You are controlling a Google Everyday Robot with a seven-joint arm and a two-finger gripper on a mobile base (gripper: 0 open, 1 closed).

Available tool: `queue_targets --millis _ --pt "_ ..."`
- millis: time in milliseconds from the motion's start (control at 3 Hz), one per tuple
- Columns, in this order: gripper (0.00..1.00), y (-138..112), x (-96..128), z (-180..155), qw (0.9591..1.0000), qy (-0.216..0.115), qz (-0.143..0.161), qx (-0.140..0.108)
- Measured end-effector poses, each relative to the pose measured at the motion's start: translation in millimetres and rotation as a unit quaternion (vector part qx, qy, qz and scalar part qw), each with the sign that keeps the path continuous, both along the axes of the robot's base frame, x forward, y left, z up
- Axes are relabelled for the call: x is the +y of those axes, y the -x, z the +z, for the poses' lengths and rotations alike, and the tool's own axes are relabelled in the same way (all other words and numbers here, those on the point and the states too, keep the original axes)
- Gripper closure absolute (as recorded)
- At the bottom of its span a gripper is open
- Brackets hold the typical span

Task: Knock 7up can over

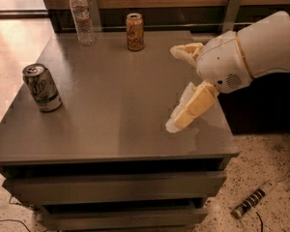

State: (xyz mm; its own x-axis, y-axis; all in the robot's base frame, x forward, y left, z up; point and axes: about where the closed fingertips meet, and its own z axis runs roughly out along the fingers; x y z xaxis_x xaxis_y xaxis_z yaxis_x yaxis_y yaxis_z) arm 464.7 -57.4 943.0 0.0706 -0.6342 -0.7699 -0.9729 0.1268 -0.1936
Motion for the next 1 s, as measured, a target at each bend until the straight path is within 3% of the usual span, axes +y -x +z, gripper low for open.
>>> queue_targets --millis 333,667,1000 --pt "0.0 -49.1 40.8 1.2 0.995 -0.097 0.015 -0.02" --pt "0.0 -75.3 77.2 5.7 0.9887 -0.144 0.036 -0.024" --pt "0.0 -90.2 102.7 3.2 0.986 -0.159 0.046 -0.022"
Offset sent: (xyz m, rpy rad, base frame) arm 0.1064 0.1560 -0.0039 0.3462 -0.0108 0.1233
